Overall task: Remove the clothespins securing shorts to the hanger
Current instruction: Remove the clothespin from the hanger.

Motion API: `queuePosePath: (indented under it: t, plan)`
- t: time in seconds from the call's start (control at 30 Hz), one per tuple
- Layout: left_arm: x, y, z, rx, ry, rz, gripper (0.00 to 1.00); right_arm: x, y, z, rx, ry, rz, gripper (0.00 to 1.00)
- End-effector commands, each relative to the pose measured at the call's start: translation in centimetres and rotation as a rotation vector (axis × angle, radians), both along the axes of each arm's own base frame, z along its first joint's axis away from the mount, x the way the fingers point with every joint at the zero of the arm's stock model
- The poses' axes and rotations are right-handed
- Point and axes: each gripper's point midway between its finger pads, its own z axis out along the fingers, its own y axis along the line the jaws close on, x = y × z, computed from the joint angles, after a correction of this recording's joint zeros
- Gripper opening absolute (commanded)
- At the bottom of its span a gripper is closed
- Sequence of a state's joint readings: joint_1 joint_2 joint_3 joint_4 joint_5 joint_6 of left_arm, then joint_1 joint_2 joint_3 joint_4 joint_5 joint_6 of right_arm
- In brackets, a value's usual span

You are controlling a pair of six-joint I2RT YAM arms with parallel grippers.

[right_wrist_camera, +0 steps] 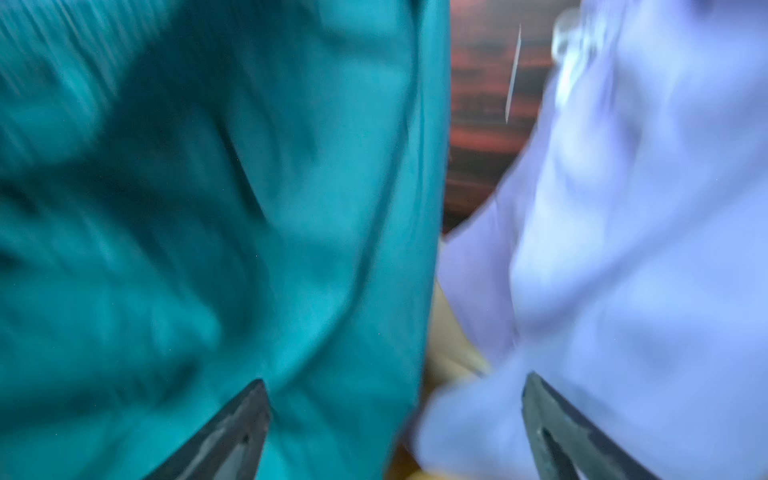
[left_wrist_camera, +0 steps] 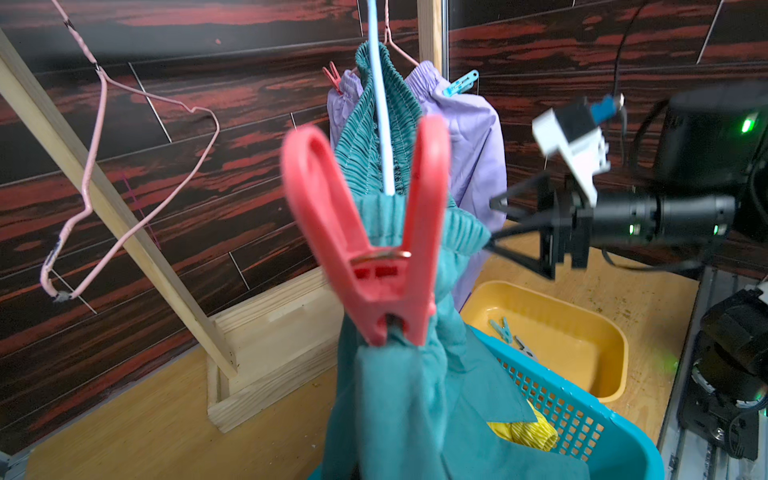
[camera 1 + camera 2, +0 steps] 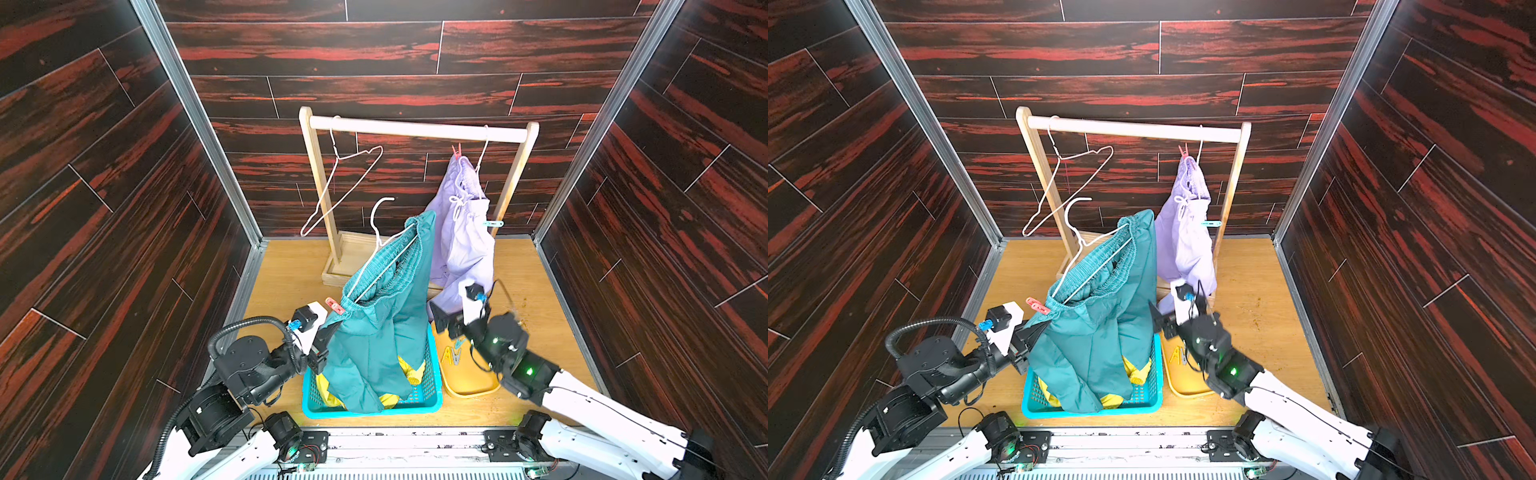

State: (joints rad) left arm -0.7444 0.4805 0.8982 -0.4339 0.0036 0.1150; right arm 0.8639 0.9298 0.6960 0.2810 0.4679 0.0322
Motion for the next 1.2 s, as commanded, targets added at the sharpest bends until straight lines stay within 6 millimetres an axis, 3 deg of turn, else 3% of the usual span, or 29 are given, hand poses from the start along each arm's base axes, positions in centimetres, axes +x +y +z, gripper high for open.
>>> queuePosePath:
  t: [0.0,0.1,0.2,0.37,0.7,1.17]
  plan:
    - [-0.6,0.0,2.5,-0.075,-0.057,-0.024,0.0,0.2,2.2,7.0,0.02,-0.162,0.068,0.99]
    - [-0.6,-0.4,2.4,-0.079,-0.051,-0.039,0.0,0.1,4.7,11.3,0.033,-0.212,0.167,0.98]
    - [-0.4,-0.6,2.4,-0.081,-0.057,-0.041,0.0,-1.0,5.9,14.9,0.079,-0.276,0.256,0.98]
    - [0.0,-1.2,2.6,-0.08,-0.063,-0.048,0.0,-2.0,7.1,17.9,0.098,-0.312,0.343,0.96]
    - [0.5,-1.8,2.0,-0.058,-0.053,-0.058,0.0,-1.8,10.1,19.2,0.012,-0.308,0.445,0.83]
    - [0.8,-2.1,2.0,-0.053,-0.05,-0.056,0.0,-2.7,11.8,19.5,0.008,-0.304,0.547,0.66]
